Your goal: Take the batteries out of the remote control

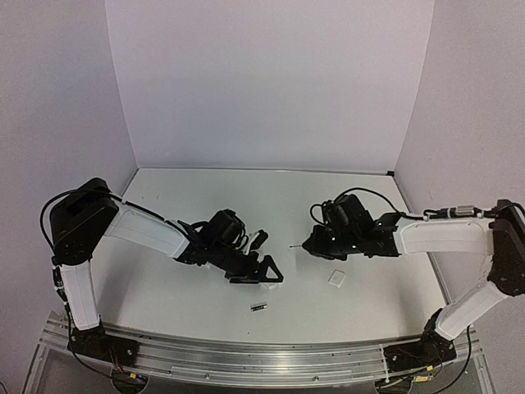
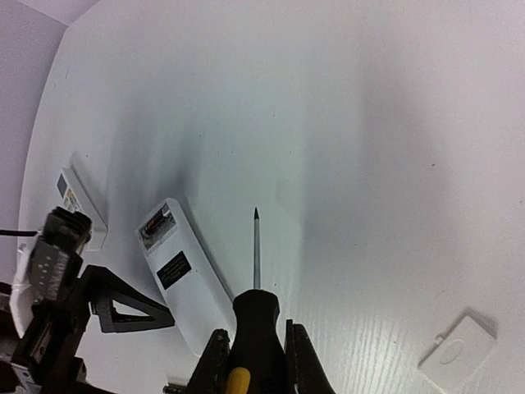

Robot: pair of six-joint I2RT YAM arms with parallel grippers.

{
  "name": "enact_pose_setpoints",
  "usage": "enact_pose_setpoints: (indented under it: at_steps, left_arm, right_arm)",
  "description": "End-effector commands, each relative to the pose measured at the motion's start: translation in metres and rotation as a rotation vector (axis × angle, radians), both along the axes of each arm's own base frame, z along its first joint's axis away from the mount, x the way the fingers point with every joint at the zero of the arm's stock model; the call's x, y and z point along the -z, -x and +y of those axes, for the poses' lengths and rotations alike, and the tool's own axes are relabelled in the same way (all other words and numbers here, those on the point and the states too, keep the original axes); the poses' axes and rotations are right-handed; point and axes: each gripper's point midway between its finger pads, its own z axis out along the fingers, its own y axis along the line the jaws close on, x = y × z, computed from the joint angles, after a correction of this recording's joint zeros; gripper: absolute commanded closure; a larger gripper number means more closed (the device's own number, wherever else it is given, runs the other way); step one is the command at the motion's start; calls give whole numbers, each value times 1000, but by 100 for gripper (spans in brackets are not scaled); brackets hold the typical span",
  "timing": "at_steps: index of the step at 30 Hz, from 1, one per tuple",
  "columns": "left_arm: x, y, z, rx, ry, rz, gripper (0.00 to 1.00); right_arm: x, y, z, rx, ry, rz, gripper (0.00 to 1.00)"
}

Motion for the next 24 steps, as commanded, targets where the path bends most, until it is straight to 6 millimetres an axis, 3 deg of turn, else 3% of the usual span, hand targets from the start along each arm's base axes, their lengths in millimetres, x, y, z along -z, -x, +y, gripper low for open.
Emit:
enact_pose_setpoints:
  at_steps: [1, 5, 9, 15, 18, 22, 24]
  left_arm:
    - [-10, -8, -29, -13, 54, -43, 0]
    - [-8, -9, -41, -11, 43, -68, 0]
    - [-14, -12, -48, -13, 45, -81, 0]
    - [-59, -6, -42, 9, 93, -129, 1]
    - [-87, -5, -17, -33, 73, -205, 0]
    - [-102, -19, 38, -181, -39, -266, 0]
    - [-99, -36, 70, -268, -68, -244, 0]
  right_arm:
    - [-31, -1, -38, 115, 20, -114, 100]
    - [-43, 9, -55, 147, 0, -142, 100]
    - [-44, 19, -58, 126, -15, -127, 100]
    - [-50, 31, -64, 79, -2, -124, 100]
    - [-51, 37, -60, 34, 5, -98, 100]
    - [-54, 45, -37, -72, -38, -47, 100]
    - [-54, 48, -21, -126, -49, -24, 100]
